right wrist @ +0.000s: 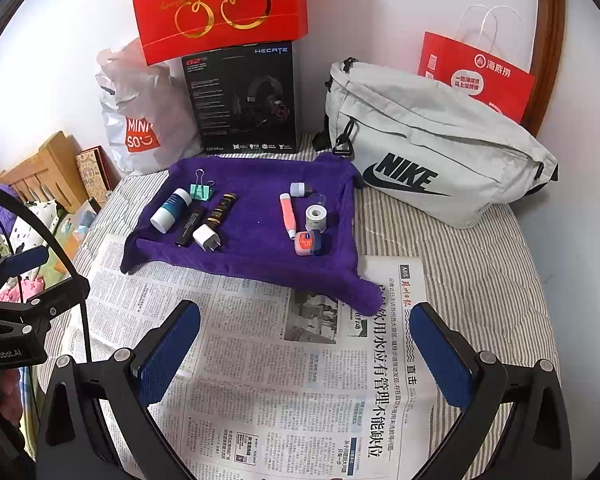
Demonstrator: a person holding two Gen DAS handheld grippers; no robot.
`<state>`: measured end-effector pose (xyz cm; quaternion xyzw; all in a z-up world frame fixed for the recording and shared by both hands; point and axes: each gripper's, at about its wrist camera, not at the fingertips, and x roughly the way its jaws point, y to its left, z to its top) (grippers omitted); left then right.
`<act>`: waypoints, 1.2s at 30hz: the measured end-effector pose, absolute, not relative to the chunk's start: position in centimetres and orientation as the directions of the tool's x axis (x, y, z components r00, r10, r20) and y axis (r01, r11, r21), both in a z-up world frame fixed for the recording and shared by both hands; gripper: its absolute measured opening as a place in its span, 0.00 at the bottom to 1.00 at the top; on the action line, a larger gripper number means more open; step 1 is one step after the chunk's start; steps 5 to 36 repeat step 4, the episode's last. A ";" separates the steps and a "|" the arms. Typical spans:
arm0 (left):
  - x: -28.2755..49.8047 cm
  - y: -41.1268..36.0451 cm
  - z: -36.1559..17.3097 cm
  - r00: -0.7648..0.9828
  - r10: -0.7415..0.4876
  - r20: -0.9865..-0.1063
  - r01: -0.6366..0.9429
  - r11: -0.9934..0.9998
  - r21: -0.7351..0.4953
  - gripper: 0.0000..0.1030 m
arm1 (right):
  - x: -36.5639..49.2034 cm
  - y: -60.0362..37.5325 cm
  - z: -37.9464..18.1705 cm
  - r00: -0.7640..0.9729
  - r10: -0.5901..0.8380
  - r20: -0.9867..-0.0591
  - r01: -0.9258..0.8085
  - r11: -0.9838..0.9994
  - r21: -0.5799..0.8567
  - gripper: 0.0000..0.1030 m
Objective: Organize rigid objects
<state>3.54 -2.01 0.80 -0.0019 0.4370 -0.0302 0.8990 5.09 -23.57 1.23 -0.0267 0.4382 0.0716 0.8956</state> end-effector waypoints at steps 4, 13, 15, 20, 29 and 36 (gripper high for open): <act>3.8 -2.0 0.9 0.628 -0.066 -0.776 0.068 0.997 -0.029 1.00 | 5.2 -23.7 1.1 0.602 0.106 -0.791 -0.152 0.988 0.017 1.00; 3.8 -2.0 0.9 0.628 -0.066 -0.776 0.068 0.997 -0.029 1.00 | 5.2 -23.7 1.1 0.602 0.106 -0.791 -0.152 0.988 0.017 1.00; 3.8 -2.0 0.9 0.628 -0.066 -0.776 0.068 0.997 -0.029 1.00 | 5.2 -23.7 1.1 0.602 0.106 -0.791 -0.152 0.988 0.017 1.00; 3.8 -2.0 0.9 0.628 -0.066 -0.776 0.068 0.997 -0.029 1.00 | 5.2 -23.7 1.1 0.602 0.106 -0.791 -0.152 0.988 0.017 1.00; 3.8 -2.0 0.9 0.628 -0.066 -0.776 0.068 0.997 -0.029 1.00 | 5.2 -23.7 1.1 0.602 0.106 -0.791 -0.152 0.988 0.017 1.00; 3.8 -2.0 0.9 0.628 -0.066 -0.776 0.068 0.997 -0.029 1.00 | 5.2 -23.7 1.1 0.602 0.106 -0.791 -0.152 0.988 0.017 1.00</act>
